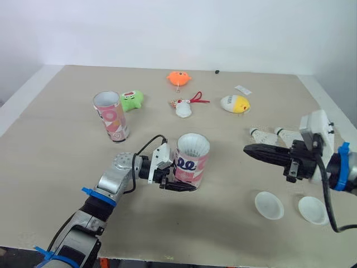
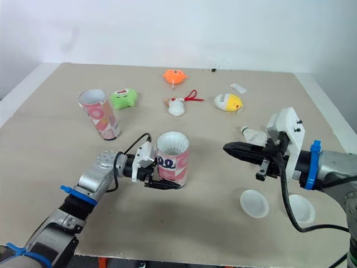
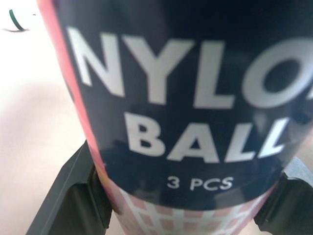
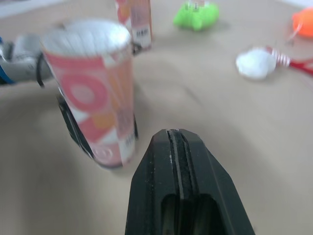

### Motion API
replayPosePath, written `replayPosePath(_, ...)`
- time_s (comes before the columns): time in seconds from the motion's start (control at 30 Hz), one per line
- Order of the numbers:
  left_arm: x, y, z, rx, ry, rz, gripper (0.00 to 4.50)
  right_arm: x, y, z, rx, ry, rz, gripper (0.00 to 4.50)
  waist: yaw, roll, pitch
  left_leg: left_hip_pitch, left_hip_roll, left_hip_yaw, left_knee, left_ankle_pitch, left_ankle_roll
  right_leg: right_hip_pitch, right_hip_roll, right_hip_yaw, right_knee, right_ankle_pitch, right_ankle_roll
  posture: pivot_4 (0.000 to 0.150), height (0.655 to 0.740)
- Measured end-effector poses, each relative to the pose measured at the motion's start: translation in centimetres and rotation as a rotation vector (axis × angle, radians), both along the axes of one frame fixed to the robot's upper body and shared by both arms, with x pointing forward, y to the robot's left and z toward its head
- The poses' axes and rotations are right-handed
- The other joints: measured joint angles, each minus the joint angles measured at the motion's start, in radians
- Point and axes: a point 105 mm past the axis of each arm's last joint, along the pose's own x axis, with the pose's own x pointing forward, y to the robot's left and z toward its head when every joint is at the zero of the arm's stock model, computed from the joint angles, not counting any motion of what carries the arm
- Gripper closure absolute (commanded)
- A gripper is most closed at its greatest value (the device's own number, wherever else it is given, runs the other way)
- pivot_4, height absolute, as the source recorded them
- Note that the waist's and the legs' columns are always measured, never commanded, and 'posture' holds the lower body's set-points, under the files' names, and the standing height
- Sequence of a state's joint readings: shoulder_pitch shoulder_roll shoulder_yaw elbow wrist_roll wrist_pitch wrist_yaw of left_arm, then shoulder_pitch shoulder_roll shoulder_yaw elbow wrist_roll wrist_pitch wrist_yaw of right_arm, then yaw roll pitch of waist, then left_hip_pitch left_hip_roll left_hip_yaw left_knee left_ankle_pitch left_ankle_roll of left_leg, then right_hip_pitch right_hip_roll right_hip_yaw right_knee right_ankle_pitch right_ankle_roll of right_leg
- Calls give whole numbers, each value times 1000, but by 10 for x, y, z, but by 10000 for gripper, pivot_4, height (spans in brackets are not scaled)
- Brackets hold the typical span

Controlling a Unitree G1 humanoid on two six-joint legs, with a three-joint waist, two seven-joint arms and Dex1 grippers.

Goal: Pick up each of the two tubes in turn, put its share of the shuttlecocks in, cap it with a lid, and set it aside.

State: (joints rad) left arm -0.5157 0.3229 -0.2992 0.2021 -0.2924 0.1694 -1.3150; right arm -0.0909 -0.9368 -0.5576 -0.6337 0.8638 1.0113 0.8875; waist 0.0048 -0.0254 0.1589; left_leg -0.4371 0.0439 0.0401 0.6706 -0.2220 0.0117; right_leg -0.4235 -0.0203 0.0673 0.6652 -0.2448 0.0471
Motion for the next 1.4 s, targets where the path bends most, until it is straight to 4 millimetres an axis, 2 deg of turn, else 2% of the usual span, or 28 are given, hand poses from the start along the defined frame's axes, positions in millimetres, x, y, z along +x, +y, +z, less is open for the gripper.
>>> replayPosePath(0.2, -4, 4, -8, 0, -14, 10, 14282, -6, -16, -19, -40, 59, -68, 43819, 0, 0, 0, 1, 0, 1, 1, 0, 0, 1, 0, 0, 0, 0, 1, 1500, 7323)
replayPosePath(0.3, -7, 5, -12, -15, -40, 8, 14282, -10, -37, -44, -103, 149, -158, 43819, 1, 0, -1, 4, 0, 1, 1, 0, 0, 3, 0, 2, -1, 0, 4, 1500, 7323)
replayPosePath(0.33, -13, 1, -16, -20, -74, -13, 14282, -17, -53, -65, -216, 215, -203, 43819, 2, 1, -2, 8, 0, 2, 0, 0, 0, 7, 0, 1, -1, -4, 3, 1500, 7323)
replayPosePath(0.43, -15, -1, -18, -26, -100, -22, 14282, -24, -57, -76, -271, 245, -190, 36195, 2, 3, -2, 8, 0, 2, 0, 0, 0, 7, -1, 2, -1, -5, 2, 1500, 7323)
replayPosePath(0.5, -18, -2, -20, -35, -104, -28, 14282, -28, -62, -82, -289, 274, -188, 27843, 2, 2, -2, 9, 0, 2, 0, 0, 0, 9, 0, 2, -1, -5, 2, 1500, 7323)
replayPosePath(0.57, -19, -2, -21, -36, -102, -29, 14282, -29, -64, -82, -320, 276, -175, 21764, 2, 3, -2, 11, 0, 2, 0, 0, 0, 10, 0, 2, -1, -5, 2, 1500, 7323)
replayPosePath(0.6, -20, -2, -22, -36, -99, -31, 14282, -28, -66, -81, -341, 272, -168, 16259, 1, 3, -2, 14, 0, 2, 0, 0, 0, 13, 0, 2, -1, -6, 2, 1500, 7323)
replayPosePath(0.67, -20, -2, -23, -36, -101, -36, 14282, -24, -70, -79, -369, 261, -164, 11639, 1, 2, -2, 15, 0, 2, 0, 0, 0, 14, 0, 1, -1, -6, 1, 1500, 7323)
replayPosePath(0.9, -21, -4, -23, -45, -134, -61, 14282, 5, -80, -87, -391, 282, -140, 11639, 0, 2, -2, 17, 0, 3, 0, 0, 0, 15, -1, 2, -2, -6, 1, 1500, 7323)
replayPosePath(1.07, -22, -5, -23, -47, -146, -68, 14282, 4, -82, -97, -389, 337, -102, 11639, 2, 3, -2, 16, -1, 2, -1, -1, 0, 15, -2, 1, -2, -8, 3, 1500, 7323)
replayPosePath(1.3, -21, -4, -22, -43, -151, -53, 14282, 0, -80, -101, -412, 363, -50, 11639, 1, 3, -2, 17, -1, 2, 0, -1, 0, 16, -2, 2, -2, -7, 2, 1500, 7323)
replayPosePath(1.4, -20, -4, -23, -41, -151, -49, 14282, 5, -82, -107, -439, 372, -50, 11639, 0, 3, -3, 17, -1, 3, 0, -1, 0, 16, -2, 2, -1, -6, 2, 1500, 7323)
